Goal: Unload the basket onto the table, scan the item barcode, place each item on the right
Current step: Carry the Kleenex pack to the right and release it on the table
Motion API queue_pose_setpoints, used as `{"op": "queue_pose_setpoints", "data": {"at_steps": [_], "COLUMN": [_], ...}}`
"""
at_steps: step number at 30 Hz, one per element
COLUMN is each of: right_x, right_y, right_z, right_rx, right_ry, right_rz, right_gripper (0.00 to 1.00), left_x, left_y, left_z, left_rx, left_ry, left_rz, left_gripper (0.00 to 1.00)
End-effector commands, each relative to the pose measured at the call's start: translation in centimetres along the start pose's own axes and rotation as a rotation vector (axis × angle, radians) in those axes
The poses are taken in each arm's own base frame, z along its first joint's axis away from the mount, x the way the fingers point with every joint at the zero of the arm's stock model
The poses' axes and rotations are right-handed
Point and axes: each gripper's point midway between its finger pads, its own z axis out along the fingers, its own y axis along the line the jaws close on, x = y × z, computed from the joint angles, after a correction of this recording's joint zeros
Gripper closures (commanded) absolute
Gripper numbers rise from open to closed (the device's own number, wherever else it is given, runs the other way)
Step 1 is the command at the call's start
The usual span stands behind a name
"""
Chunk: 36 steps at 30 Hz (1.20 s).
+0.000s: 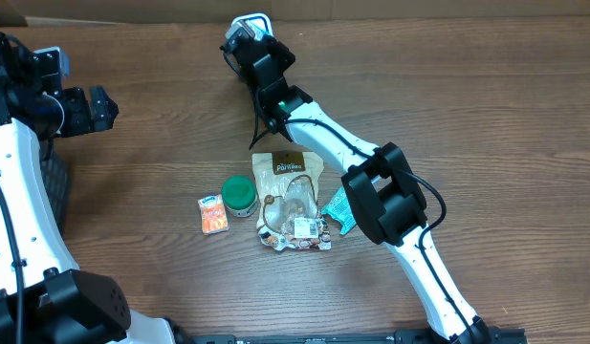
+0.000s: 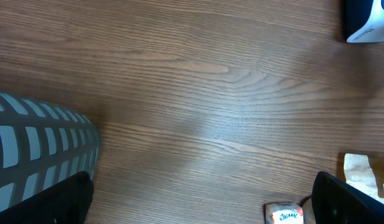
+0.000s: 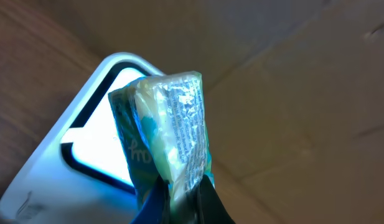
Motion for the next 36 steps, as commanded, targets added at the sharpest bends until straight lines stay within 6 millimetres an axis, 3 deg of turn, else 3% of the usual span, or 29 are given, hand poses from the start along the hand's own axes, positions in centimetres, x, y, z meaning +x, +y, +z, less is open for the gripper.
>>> {"op": "queue_pose_setpoints", "data": {"at_steps": [1,8,11,13,15,18,23,27,30,33,36], "right_x": [-6.7,-11.7,-11.7,-10.5,-8.0,-2.3,10.9,19.7,24.9,29.8,33.3], "right_y": [-6.8,-12.8,-14.8,-16.1,-18.0,-20.9,-23.7,-23.9,-23.1,-21.7,-20.4], "right_z": [-4.3,-13.5,-17.8,-20.2,-22.2,-23.9,-25.5,-25.6,-25.3,-24.9,-24.7], "right_rx": [0.017,-0.22,-0.379,-0.458,-0.486,-0.423,-0.247,-0.158,-0.116,-0.089,-0.078], "right_ry": [-0.118,-0.162,-0.119,-0.052,0.058,0.271,0.744,0.991,1.101,1.176,1.212], "right_rz": [0.19,0.434,0.588,0.691,0.797,0.944,1.131,1.193,1.241,1.293,1.343], "right_gripper": [0.96,0.96,0.96,0.96,0.96,0.96,0.96,0.96,0.96,0.96,0.96], "left_x": [-0.4,-0.4,-0.4,-0.4,-0.4,-0.4,-0.4,-0.4,-0.4,-0.4,-0.4], "left_y": [0.2,0.2,0.2,0.2,0.2,0.2,0.2,0.2,0.2,0.2,0.2], "left_z": [-0.3,-0.3,-0.3,-0.3,-0.3,-0.3,-0.3,-0.3,-0.3,-0.3,-0.3], "left_rx": [0.005,0.005,0.005,0.005,0.005,0.005,0.005,0.005,0.005,0.005,0.005], "left_ry": [-0.014,-0.014,-0.014,-0.014,-0.014,-0.014,-0.014,-0.014,-0.014,-0.014,-0.014], "left_rz": [-0.017,-0.017,-0.017,-0.017,-0.017,-0.017,-0.017,-0.017,-0.017,-0.017,-0.017], "left_gripper": [0.0,0.0,0.01,0.01,0.01,0.0,0.01,0.01,0.0,0.0,0.01]}}
